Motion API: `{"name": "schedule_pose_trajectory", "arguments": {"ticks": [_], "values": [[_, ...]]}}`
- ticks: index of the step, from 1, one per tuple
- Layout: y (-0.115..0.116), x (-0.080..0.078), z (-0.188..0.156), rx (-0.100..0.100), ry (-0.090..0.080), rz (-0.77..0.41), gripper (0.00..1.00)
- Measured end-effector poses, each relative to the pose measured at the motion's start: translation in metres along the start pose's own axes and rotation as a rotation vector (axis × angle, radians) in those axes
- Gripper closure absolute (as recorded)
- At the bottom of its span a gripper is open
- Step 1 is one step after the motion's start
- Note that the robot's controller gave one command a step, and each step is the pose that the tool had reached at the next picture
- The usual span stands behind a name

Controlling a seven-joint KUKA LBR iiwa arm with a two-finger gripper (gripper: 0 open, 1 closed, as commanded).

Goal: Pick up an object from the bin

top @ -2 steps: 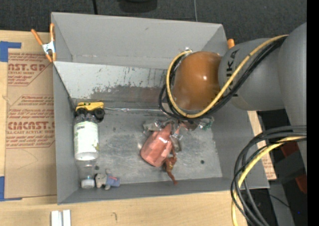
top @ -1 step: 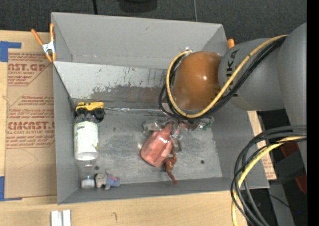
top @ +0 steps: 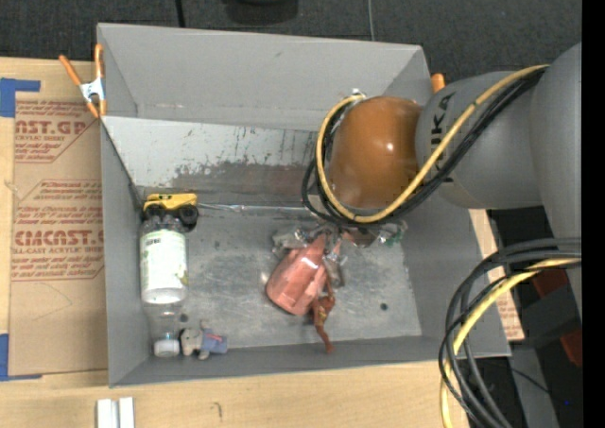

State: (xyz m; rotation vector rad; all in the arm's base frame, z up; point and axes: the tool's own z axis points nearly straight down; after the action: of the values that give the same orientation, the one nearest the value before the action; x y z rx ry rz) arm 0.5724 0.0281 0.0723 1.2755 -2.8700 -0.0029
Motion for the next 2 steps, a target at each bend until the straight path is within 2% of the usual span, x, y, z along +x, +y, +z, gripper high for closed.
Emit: {"name": "schedule_pose_trajectory", "arguments": {"ticks": [2], "values": [[0.001, 0.000, -0.027, -0.002, 0.002, 0.000, 1.00]]}}
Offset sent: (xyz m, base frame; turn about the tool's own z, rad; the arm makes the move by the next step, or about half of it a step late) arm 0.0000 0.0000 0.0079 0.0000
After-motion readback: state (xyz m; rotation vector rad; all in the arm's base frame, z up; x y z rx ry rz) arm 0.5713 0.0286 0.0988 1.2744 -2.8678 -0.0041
